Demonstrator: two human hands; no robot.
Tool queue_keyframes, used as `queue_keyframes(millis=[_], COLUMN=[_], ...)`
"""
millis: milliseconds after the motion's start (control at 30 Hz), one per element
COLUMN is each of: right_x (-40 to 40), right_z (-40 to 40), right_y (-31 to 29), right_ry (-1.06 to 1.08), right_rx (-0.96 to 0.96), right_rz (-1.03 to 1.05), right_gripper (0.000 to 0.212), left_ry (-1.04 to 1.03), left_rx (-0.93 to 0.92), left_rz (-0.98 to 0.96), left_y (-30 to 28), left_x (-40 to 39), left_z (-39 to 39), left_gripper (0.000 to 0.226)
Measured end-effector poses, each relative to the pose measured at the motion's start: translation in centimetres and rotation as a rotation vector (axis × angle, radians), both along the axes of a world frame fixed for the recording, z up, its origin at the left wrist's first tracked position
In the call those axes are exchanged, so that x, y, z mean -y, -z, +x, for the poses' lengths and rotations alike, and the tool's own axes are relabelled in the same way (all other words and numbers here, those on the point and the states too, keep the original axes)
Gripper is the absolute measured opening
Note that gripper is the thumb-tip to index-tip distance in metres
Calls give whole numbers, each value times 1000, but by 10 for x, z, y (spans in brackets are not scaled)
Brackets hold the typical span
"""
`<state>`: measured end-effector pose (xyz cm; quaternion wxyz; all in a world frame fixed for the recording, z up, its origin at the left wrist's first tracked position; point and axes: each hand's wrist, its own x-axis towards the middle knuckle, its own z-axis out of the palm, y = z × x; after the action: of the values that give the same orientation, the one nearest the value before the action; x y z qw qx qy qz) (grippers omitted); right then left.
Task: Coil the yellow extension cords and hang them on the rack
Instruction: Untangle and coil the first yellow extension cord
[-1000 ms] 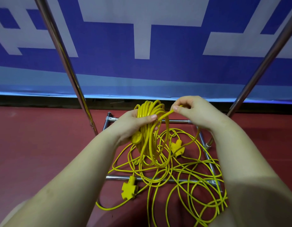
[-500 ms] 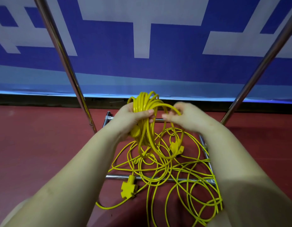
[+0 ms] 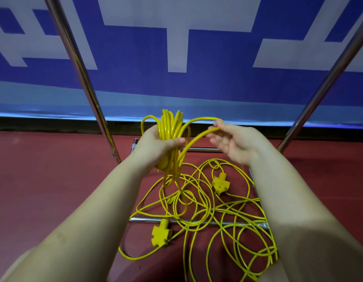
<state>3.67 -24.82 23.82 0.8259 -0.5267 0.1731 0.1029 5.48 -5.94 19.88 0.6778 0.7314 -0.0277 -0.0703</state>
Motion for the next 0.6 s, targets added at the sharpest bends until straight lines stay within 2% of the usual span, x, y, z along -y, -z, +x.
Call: queue_keyframes(millis=[67, 300, 433, 600], right_x=[-1, 1, 0, -2], right_z=[1, 6, 10, 12], right_y=[-1, 6, 10, 10], right_ry=[99, 256, 293, 292], right_rx=[-19, -29, 9, 92], right_rz=[108, 172, 167, 109], right_gripper=[19, 16, 17, 18], left_ry=[56, 188, 241, 197], left_rx=[-13, -110, -140, -126], left_rz=[-1, -126, -164, -181], left_y=[2, 4, 1, 2], left_x=[3, 15, 19, 22], left_z=[-1, -7, -8, -10], left_gripper=[18, 21, 42, 21])
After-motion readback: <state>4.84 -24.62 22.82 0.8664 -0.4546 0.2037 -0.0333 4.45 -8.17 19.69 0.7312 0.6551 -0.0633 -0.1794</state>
